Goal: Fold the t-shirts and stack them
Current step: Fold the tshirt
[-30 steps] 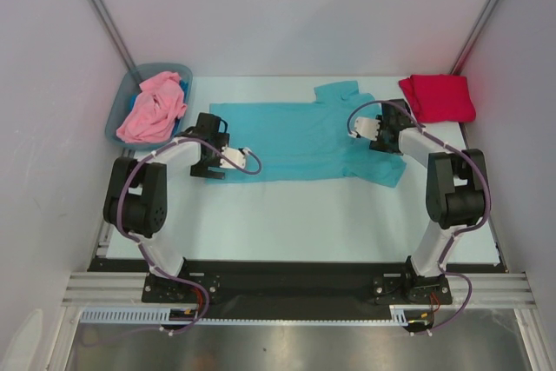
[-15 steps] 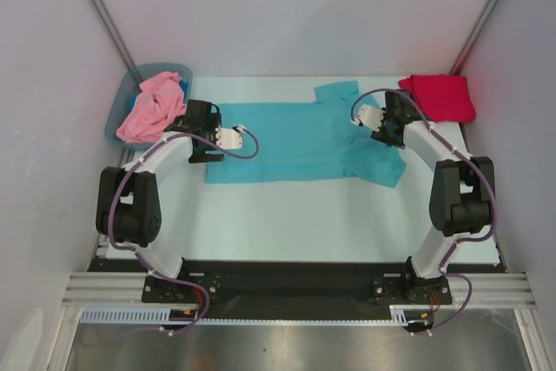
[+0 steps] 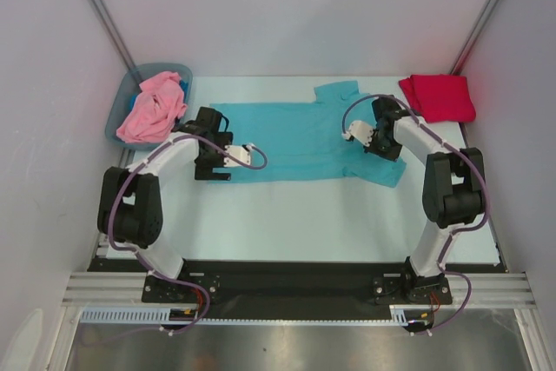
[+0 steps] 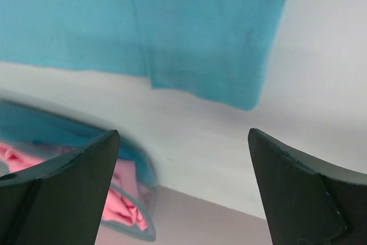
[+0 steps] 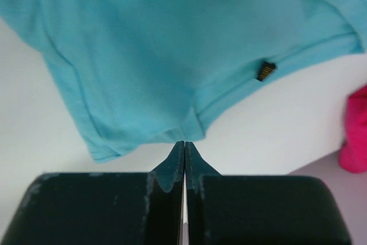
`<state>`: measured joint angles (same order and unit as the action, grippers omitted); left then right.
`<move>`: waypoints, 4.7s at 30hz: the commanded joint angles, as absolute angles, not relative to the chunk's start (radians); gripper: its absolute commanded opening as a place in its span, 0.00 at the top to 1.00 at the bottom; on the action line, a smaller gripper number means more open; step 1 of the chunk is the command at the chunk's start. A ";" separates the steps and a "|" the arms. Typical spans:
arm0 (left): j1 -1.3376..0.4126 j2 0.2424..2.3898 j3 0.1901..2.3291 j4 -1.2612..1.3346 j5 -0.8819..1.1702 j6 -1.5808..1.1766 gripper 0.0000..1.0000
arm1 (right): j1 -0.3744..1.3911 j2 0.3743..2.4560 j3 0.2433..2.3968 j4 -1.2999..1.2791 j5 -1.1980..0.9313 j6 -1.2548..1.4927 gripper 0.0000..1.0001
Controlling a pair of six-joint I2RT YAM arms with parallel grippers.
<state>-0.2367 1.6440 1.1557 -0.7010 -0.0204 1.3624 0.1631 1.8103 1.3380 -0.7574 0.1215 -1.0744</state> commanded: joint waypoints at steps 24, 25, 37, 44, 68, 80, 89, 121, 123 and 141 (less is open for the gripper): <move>-0.279 1.901 1.269 -0.767 0.028 1.302 0.00 | 0.224 1.904 1.440 -1.066 0.012 -1.015 1.00; -0.279 1.902 1.263 -0.761 0.020 1.301 0.01 | 0.222 1.904 1.442 -1.075 0.012 -1.015 1.00; -0.278 1.888 1.235 -0.716 -0.029 1.316 0.01 | 0.206 1.962 1.418 -1.092 -0.029 -1.000 1.00; -0.272 1.881 1.239 -0.713 -0.041 1.324 0.00 | 0.146 2.045 1.451 -1.026 -0.029 -0.980 1.00; -0.227 1.878 1.241 -0.713 -0.084 1.368 0.01 | -0.048 2.051 1.420 -1.045 0.000 -1.028 1.00; -0.227 1.881 1.256 -0.712 -0.087 1.364 0.00 | 0.092 2.013 1.612 -1.227 -0.103 -1.014 0.73; -0.230 1.876 1.285 -0.713 -0.084 1.333 0.00 | 0.199 2.072 2.022 -1.371 -0.203 -0.970 0.67; -0.284 1.874 1.285 -0.612 -0.147 1.174 0.00 | 0.258 2.332 2.217 -1.066 -0.107 -0.779 0.68; -0.279 1.878 1.296 -0.611 -0.166 1.157 0.00 | 0.253 2.327 2.206 -1.068 -0.106 -0.770 0.68; -0.273 1.881 1.410 -1.074 -0.178 1.223 0.00 | 0.236 2.324 2.204 -1.039 -0.084 -0.784 0.67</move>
<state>-0.2825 1.8874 1.3724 -0.9298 -0.1730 1.1839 0.2371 2.3825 2.1899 -1.0557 -0.0868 -0.7822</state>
